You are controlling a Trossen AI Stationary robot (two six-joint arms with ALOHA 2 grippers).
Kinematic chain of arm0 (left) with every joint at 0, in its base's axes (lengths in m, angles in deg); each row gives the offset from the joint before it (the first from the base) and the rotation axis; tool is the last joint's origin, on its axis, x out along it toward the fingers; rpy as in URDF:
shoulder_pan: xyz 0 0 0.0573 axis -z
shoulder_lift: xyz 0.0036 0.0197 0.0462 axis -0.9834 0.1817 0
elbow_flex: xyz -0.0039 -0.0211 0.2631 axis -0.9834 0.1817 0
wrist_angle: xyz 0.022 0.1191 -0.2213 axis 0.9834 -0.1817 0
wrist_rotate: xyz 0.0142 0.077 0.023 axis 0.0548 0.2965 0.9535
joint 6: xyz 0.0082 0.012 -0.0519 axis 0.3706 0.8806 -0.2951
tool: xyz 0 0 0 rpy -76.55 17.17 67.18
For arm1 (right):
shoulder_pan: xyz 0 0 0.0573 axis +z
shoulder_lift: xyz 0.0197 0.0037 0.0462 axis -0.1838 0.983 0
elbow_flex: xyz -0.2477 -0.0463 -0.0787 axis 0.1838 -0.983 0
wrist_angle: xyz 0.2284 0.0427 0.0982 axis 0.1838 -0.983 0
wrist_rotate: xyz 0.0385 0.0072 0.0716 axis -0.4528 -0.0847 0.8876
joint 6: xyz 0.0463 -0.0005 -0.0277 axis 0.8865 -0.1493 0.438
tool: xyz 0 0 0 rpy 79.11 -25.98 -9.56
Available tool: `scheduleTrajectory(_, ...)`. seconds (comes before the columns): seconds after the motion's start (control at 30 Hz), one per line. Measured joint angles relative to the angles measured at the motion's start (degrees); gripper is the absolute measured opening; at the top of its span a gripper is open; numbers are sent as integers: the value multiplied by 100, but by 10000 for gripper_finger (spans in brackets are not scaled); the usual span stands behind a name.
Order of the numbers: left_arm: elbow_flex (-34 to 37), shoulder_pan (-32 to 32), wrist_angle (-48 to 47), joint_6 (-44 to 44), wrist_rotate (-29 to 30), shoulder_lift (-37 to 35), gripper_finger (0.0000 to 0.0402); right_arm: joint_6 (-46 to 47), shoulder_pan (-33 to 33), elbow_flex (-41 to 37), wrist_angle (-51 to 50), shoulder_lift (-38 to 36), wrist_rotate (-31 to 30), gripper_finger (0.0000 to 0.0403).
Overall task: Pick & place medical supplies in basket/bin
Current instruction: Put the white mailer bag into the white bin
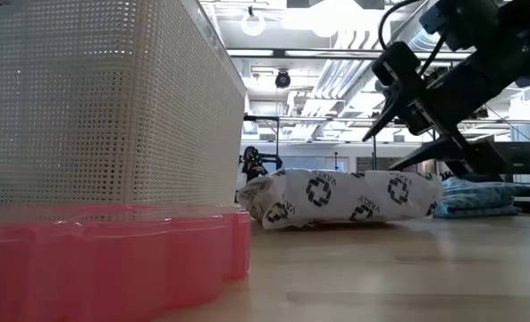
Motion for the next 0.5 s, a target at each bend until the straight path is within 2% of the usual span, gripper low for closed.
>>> scheduleTrajectory(0.3, 0, 1, -2, 0, -4, 0, 177, -297, 49, 0, -938, 0, 860, 191)
scheduleTrajectory(0.5, 0, 1, -2, 0, -20, 0, 177, -419, 103, 0, -595, 0, 580, 198)
